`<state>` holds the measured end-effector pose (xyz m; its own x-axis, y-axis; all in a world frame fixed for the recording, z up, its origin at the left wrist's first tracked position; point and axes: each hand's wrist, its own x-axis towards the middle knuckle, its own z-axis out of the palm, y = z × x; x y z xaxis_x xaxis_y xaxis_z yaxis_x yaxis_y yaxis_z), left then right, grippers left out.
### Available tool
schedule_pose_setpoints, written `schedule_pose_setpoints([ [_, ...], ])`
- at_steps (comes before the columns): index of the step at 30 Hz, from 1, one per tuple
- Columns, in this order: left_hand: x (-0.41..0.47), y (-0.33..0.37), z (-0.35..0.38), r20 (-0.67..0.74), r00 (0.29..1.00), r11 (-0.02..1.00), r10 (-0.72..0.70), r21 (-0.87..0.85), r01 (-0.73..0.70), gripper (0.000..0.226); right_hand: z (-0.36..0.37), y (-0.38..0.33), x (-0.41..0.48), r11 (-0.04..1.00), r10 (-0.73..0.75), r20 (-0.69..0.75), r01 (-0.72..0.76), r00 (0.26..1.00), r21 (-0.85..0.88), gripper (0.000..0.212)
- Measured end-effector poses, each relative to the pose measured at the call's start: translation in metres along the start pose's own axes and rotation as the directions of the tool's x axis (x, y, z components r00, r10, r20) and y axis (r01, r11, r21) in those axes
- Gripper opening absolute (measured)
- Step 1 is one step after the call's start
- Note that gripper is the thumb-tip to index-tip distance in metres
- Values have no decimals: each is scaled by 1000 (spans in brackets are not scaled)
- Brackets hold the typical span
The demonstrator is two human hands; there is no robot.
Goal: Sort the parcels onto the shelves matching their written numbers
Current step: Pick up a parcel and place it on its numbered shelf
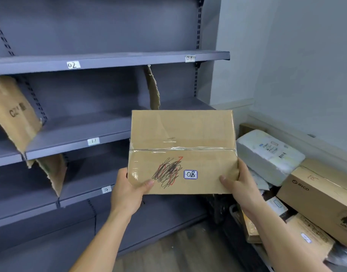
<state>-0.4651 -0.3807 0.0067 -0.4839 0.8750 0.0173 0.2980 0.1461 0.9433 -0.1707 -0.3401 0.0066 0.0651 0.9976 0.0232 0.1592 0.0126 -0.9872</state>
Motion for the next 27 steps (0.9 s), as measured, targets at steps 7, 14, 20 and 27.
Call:
schedule_pose_setpoints([
  [7, -5, -34, -92, -92, 995, 999, -36, 34, 39, 61, 88, -11, -23, 1000, -10, 95, 8, 995, 24, 68],
  [14, -16, -68, -185, -200, 978, 995, -65, 66, 80, 62, 175, -24, -56, 999, -22, 209, 12, 978, 49, 59],
  [20, -37, -96, -247, -289, 953, 986, -89, 113, 126, 58, 235, -29, -83, 999, -26, 340, 10, 940, 50, 59],
  [27, -54, -125, -304, -399, 903, 970, -160, 104, 218, 56, 302, -30, -89, 1000, -26, 493, 28, 870, 4, 58],
])
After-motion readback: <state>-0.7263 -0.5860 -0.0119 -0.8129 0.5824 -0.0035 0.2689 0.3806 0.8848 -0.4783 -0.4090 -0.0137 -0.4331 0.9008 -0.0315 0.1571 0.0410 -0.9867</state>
